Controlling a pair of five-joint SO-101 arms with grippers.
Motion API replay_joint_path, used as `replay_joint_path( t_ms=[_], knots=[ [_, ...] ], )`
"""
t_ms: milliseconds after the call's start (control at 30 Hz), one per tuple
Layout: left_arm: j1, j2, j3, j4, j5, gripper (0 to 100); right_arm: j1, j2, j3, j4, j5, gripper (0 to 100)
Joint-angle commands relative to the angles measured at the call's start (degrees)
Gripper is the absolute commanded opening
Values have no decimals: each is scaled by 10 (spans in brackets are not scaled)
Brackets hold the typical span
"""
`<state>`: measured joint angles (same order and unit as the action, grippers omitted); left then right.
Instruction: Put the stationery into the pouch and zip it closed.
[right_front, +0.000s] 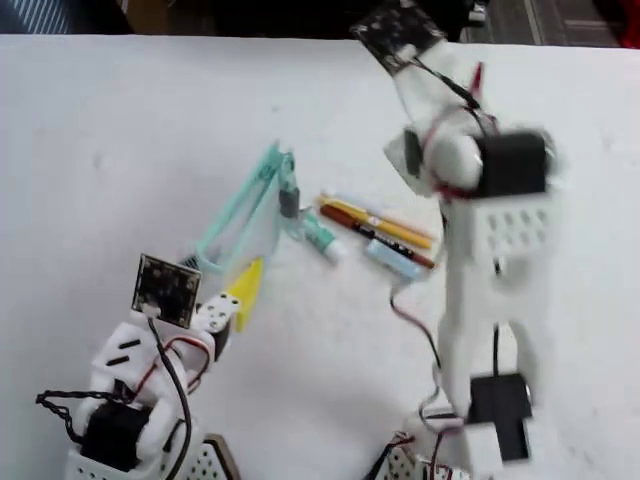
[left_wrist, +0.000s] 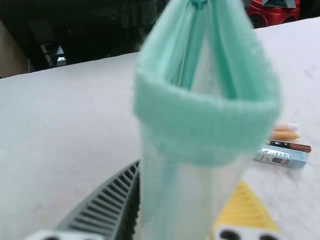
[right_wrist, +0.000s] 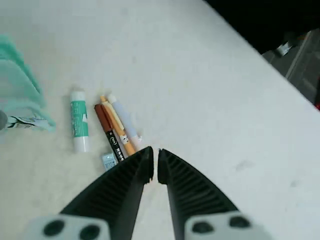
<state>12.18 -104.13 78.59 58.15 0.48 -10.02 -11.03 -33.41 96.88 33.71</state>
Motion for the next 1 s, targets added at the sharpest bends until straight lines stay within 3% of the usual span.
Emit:
replay_joint_path(
  t_ms=[0, 200, 400, 600, 967],
  knots=[
    [8, 12, -7, -1, 3, 207, -7, -87, -20, 14, -65, 17],
    [8, 12, -7, -1, 4, 207, -7, -163, -20, 13, -174, 17],
    [9, 12, -7, -1, 4, 207, -12, -195, -19, 14, -217, 17],
    [9, 12, -7, -1, 3, 207, -83, -231, -17, 15, -226, 17],
    [9, 12, -7, -1, 3, 207, -232, -391, 303, -27, -242, 21]
  ],
)
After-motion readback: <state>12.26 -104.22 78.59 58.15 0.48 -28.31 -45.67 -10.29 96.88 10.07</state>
